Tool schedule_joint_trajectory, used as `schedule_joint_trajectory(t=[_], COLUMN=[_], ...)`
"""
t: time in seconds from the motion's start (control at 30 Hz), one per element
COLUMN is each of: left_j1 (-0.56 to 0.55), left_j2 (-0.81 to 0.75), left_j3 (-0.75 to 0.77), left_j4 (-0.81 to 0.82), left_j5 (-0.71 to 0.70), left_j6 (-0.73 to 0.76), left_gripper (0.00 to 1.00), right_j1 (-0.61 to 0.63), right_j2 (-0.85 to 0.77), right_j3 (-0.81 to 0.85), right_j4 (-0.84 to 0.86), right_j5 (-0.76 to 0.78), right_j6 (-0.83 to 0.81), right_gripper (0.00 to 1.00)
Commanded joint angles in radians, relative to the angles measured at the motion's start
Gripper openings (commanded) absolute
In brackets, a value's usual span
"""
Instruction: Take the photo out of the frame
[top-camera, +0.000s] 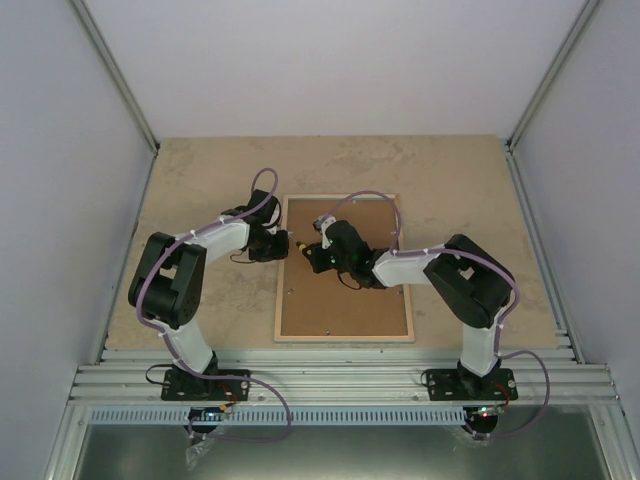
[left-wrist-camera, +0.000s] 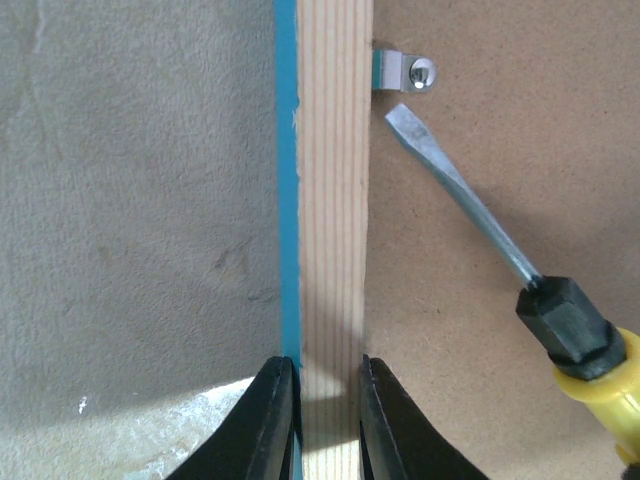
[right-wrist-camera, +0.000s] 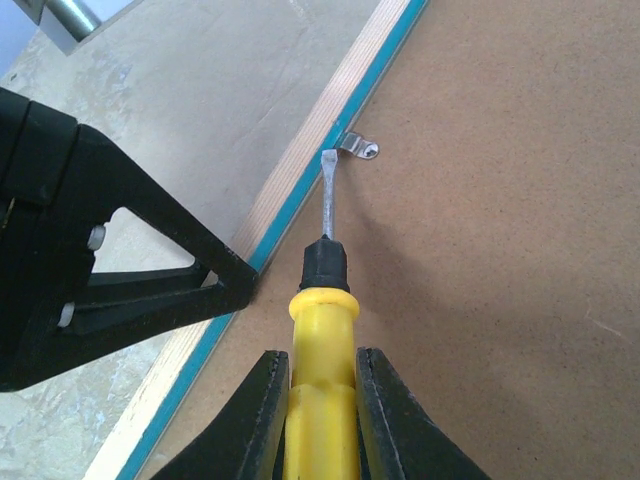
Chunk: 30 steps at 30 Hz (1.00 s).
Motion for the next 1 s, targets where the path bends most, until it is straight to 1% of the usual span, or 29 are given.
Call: schedule_joint_trajectory(t=[0.0,0.73,0.97], left_j1=[-0.007,-0.007,-0.007], left_j2=[0.016,0.023,0.023], left_j3=[-0.007,-0.008,-0.010], left_j4=[-0.001,0.002,0.003], left_j5=[0.059,0.082,0.088], left_j6=[-0.016,-0.014,-0.014], left_gripper=[0.03,0.03,0.00], right_j1=[0.000,0.000,-0.002], right_j2=[0.037,0.071,0.071], right_j3=[0.034,0.045,0.047], right_j4=[0.040,0.055,0.067], right_j5=[0.011,0.042,0.104], right_j6=[0.016,0.054,0.077], right_gripper=[0.00,0.01,0.01])
